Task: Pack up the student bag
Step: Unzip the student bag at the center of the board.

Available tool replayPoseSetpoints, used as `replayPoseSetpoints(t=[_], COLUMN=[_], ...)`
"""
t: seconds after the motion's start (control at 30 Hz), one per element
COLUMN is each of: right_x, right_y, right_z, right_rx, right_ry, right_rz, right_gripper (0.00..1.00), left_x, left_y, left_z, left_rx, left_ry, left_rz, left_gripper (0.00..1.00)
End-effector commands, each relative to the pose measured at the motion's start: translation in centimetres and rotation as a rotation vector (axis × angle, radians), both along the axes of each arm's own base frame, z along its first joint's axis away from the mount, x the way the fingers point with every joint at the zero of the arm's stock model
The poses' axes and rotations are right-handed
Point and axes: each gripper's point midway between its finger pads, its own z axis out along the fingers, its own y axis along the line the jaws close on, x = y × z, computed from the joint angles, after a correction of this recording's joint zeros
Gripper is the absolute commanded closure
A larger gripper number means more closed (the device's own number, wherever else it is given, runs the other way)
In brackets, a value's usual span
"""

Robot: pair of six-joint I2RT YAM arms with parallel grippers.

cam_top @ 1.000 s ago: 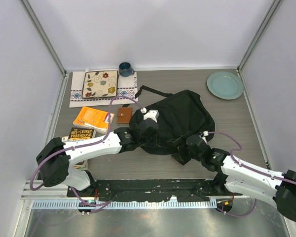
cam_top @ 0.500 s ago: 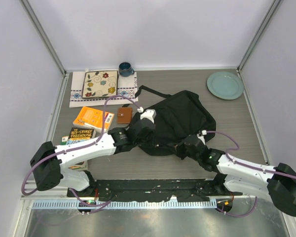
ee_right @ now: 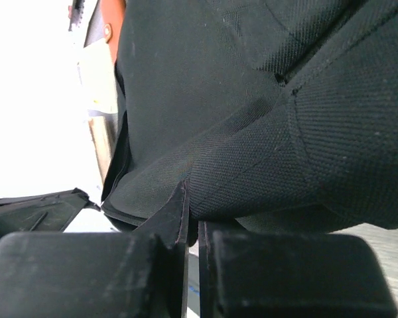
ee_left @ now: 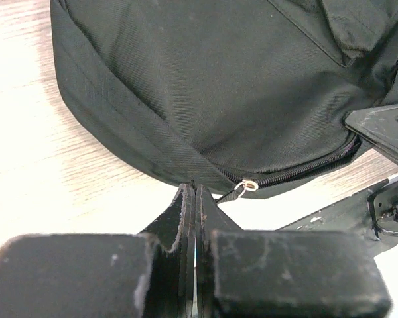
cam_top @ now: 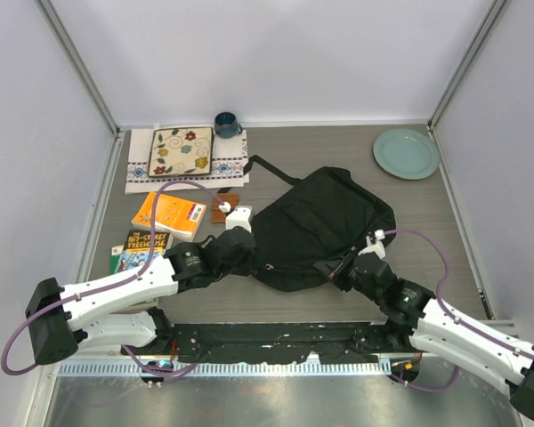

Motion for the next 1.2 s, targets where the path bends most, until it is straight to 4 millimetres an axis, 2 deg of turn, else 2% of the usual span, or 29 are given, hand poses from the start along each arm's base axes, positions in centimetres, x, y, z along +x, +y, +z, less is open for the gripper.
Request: replayPoseSetpoints(t=[0.0, 0.07, 0.13, 0.17, 0.2, 0.23, 0.27, 0.37, 0.5, 0.6, 0.63, 0.67, 0.73, 0.83, 0.9, 1.03, 1.17], right_x=[1.3, 2.1, 2.8, 3.4, 3.7, 3.9, 4.6, 5.6, 6.6, 6.8, 6.7, 6.4, 6.1, 5.5, 5.3, 5.0, 5.0], right_y=[-4.5, -4.4, -4.7, -4.3, -4.4, -3.9, -3.5, -2.3, -2.2, -1.9, -1.8, -1.6, -1.6, -1.4, -1.2, -1.0, -0.6], right_z=[-2.8, -1.8, -1.8, -0.7, -0.8, -0.4, 0.9, 1.9, 1.8, 1.6, 1.6, 1.5, 1.0, 0.5, 0.4, 0.4, 1.1], right_rx=[-0.383, -0.418, -0.499, -0.505, -0.560, -0.565, -0.562, -0.604, -0.658, -0.658, -0.650, -0.631, -0.615, -0.584, -0.565, -0.547, -0.523], right_ry=[-0.036, -0.056, -0.066, -0.088, -0.097, -0.113, -0.142, -0.183, -0.177, -0.163, -0.165, -0.161, -0.156, -0.146, -0.143, -0.140, -0.152], right_rz=[-0.003, 0.011, 0.052, 0.062, 0.098, 0.128, 0.136, 0.212, 0.238, 0.255, 0.261, 0.266, 0.267, 0.275, 0.284, 0.287, 0.294], right_gripper=[1.00, 1.00, 1.00, 1.00, 1.00, 1.00, 1.00, 1.00, 1.00, 1.00, 1.00, 1.00, 1.00, 1.00, 1.00, 1.00, 1.00], left_x=[0.3, 0.1, -0.4, -0.5, -1.2, -1.5, -1.8, -3.0, -3.8, -3.1, -2.6, -2.1, -1.5, -1.1, -1.4, -1.4, -1.3], left_y=[6.8, 7.1, 6.6, 6.2, 5.5, 5.0, 4.6, 3.0, 0.7, -0.1, -0.2, -0.4, -1.3, -3.0, -3.8, -6.4, -7.3], left_z=[-2.0, -2.1, -1.6, -1.7, -1.6, -1.5, -1.4, -1.3, -1.0, -0.8, -0.4, 0.0, 0.8, 0.2, -0.7, -2.3, -3.2], left_rx=[0.250, 0.246, 0.195, 0.164, 0.125, 0.096, 0.057, -0.015, -0.054, -0.059, -0.069, -0.078, -0.120, -0.136, -0.100, -0.082, -0.067], left_ry=[-0.025, -0.019, -0.012, -0.012, 0.010, 0.015, 0.009, 0.038, 0.041, 0.033, 0.007, -0.010, -0.037, -0.045, -0.036, -0.030, -0.030], left_rz=[0.132, 0.139, 0.115, 0.099, 0.057, 0.038, 0.021, -0.045, -0.104, -0.082, -0.061, -0.047, -0.034, -0.078, -0.147, -0.254, -0.297], left_gripper=[1.00, 1.00, 1.00, 1.00, 1.00, 1.00, 1.00, 1.00, 1.00, 1.00, 0.72, 0.54, 0.26, 0.19, 0.17, 0.18, 0.21])
